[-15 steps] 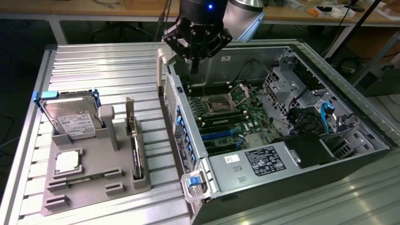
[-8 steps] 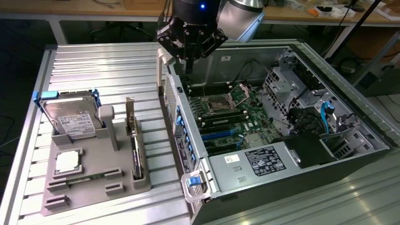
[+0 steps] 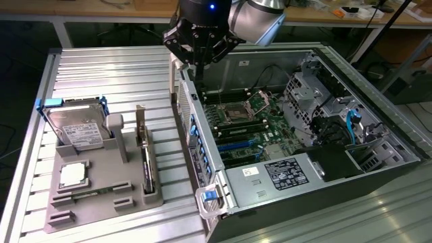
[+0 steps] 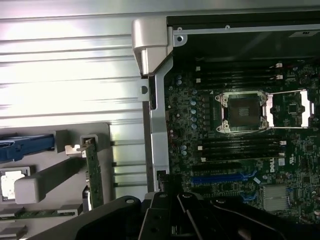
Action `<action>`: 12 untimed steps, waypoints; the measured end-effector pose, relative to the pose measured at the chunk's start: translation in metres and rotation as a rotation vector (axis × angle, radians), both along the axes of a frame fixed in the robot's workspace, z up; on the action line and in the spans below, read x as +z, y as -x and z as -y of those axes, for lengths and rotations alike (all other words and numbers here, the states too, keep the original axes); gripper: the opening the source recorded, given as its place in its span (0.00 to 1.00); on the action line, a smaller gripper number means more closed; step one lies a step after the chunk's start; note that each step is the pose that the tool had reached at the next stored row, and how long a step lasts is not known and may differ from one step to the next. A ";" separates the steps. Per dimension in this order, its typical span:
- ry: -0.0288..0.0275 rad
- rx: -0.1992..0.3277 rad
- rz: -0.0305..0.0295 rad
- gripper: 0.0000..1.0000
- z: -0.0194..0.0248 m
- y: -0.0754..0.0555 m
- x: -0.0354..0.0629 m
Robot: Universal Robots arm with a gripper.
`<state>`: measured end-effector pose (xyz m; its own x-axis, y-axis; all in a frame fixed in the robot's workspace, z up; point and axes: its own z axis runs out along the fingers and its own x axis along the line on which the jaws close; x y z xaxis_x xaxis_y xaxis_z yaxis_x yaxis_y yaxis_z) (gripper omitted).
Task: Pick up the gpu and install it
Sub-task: 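Reach for the gpu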
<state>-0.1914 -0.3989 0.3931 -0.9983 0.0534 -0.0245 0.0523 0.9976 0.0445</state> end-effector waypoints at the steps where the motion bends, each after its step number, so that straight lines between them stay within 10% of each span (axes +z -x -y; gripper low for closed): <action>1: 0.0001 0.000 -0.0001 0.11 0.0001 0.002 0.0000; 12: 0.0001 0.004 -0.0001 0.11 0.0098 0.029 -0.0005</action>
